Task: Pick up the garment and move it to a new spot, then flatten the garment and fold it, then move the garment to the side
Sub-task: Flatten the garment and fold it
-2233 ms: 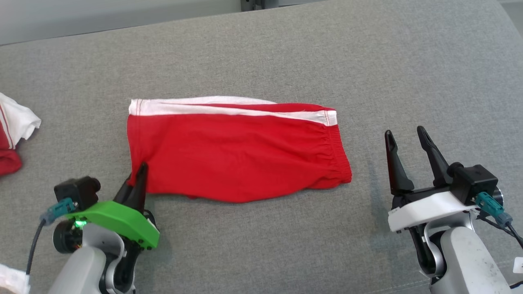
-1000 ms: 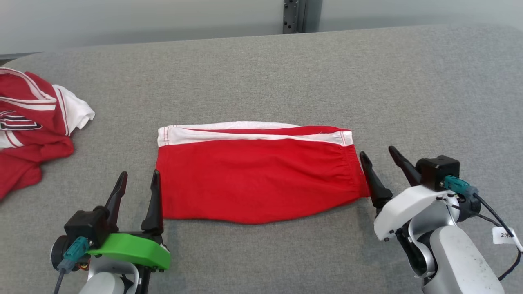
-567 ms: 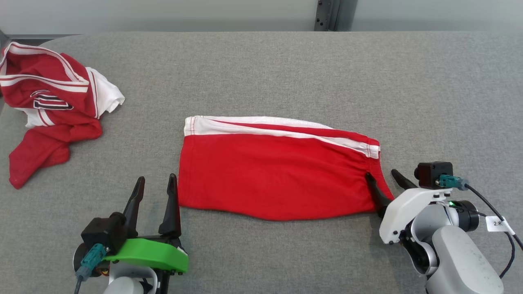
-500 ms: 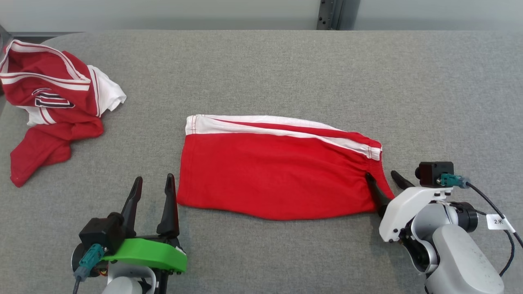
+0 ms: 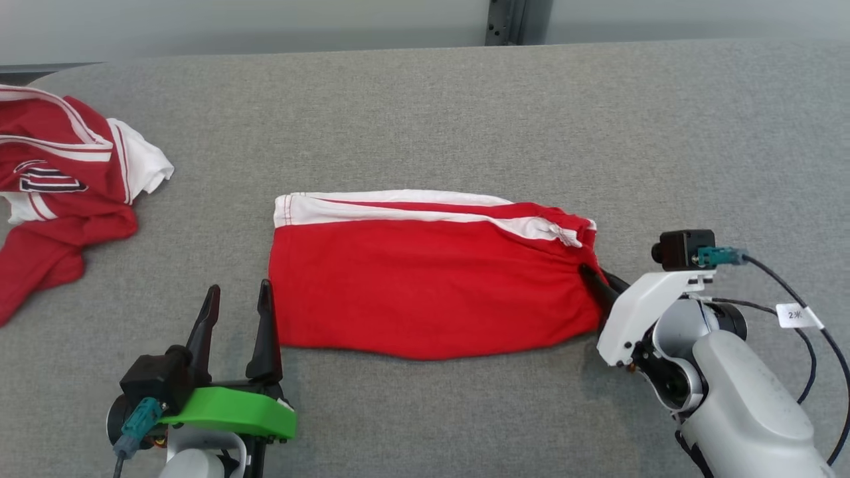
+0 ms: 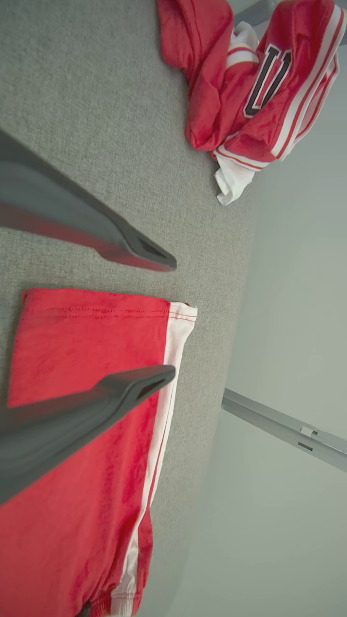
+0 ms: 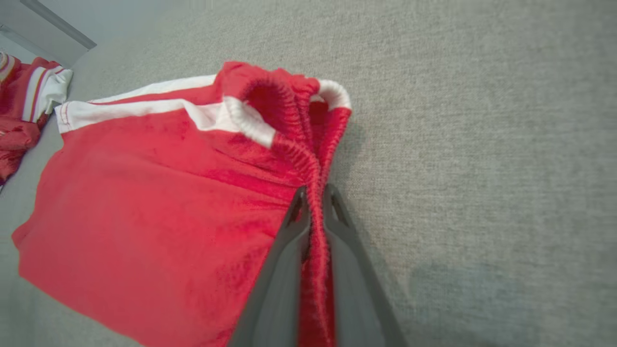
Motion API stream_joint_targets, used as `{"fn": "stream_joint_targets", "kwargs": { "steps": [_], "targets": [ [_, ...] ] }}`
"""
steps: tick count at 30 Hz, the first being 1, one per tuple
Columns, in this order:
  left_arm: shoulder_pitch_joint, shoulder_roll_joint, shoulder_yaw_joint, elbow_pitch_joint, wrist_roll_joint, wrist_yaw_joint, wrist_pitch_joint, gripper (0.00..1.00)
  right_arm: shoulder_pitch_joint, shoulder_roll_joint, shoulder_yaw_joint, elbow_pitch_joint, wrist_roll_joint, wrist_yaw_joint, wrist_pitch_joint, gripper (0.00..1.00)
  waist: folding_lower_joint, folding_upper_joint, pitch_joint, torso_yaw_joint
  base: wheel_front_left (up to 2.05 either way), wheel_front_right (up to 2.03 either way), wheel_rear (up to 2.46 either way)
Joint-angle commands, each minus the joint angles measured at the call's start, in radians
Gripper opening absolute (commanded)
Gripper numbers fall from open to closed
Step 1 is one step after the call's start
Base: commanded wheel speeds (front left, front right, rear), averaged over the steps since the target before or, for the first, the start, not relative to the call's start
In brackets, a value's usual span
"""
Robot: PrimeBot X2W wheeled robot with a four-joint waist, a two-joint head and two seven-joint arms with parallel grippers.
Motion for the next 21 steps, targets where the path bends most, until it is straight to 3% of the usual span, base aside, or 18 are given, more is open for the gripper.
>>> {"fn": "stream_joint_targets", "kwargs": {
  "steps": [1,6,13,15,21],
  "targets": [
    [0.007,-0.003,0.007,-0.001,0.015,-0.006,0.000,1.00,-0.021,-0.018,0.007,-0.016,0.027,-0.001,0.013,0.00,0.0000,0.0000,0.001,-0.028,0.00,0.00,0.00],
    [0.005,-0.009,0.015,0.000,0.027,-0.017,0.000,1.00,-0.040,-0.097,0.014,-0.078,0.109,-0.001,0.077,0.00,0.0000,0.0000,0.001,-0.065,0.00,0.00,0.00],
    [0.001,-0.015,0.020,0.008,0.040,-0.029,-0.001,1.00,-0.018,-0.223,-0.051,-0.150,0.151,-0.001,0.171,0.00,0.0000,0.0000,0.003,-0.089,0.00,0.00,0.00],
    [0.001,-0.015,0.021,0.010,0.043,-0.032,-0.001,1.00,-0.005,-0.229,-0.069,-0.170,0.164,-0.001,0.189,0.00,0.0000,0.0000,0.003,-0.091,0.00,0.00,0.00],
    [0.000,-0.008,0.027,0.015,0.046,-0.039,-0.001,1.00,0.039,-0.168,-0.071,-0.274,0.261,-0.001,0.242,0.00,0.0000,0.0000,0.005,-0.090,0.00,0.00,0.00]
  ]
}}
